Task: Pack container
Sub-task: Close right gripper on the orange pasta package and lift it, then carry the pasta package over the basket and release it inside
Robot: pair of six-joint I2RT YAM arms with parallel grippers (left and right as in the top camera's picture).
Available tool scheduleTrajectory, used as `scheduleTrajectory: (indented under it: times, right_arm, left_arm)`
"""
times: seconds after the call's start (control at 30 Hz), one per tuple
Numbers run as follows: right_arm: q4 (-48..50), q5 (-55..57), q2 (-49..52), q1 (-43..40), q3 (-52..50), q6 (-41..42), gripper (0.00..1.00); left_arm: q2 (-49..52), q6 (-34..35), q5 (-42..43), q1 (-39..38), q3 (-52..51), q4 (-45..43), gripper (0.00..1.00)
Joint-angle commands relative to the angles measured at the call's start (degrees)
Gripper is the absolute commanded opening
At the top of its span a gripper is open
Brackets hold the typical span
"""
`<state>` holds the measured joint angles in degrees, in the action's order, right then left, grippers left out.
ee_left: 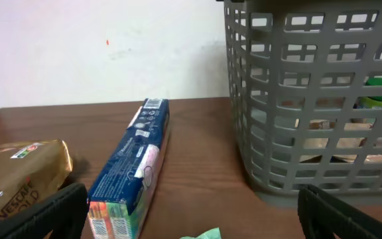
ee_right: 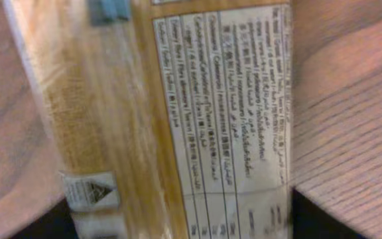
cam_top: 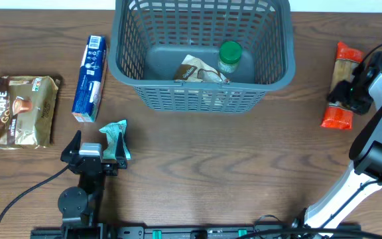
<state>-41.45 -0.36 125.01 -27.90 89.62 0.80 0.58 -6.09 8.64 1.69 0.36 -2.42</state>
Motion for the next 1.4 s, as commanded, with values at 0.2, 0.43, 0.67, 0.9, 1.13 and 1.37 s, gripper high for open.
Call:
scheduleTrajectory:
  times: [0.2, 0.43, 0.67, 0.9, 1.13, 1.37]
  right_arm:
    - [-0.2, 2.89, 4.87, -0.31, -1.6, 1.36, 0.01]
    - [-3.91, 2.91, 3.1, 0.2, 0.17, 2.19, 0.01]
    - [-10.8, 2.32, -6.03, 1.9, 10.14, 3.08, 0.01]
    - [-18.49, -1.33, -16.24, 3.56, 24.2, 4.35, 0.01]
    - [-22.58, -6.75, -24.85, 6.47, 33.86, 1.97, 0.01]
    - [-23.17, -18.21, -31.06, 16.79, 36.26, -14.69, 0.01]
  left_arm:
    - [-0.35, -0.55, 0.17, -0.24, -0.13, -0.24, 0.98]
    - [-0.35, -0.55, 0.17, -0.24, -0.13, -0.24, 0.98]
    - [-0.35, -0.55, 0.17, -0.22, -0.13, -0.24, 0.98]
    - [-0.35, -0.55, 0.17, -0.24, -0.13, -0.24, 0.98]
    - [-0.35, -0.55, 0.17, -0.22, -0.13, -0.24, 0.99]
    - [-0.35, -0.55, 0.17, -0.24, -0.13, -0.24, 0.98]
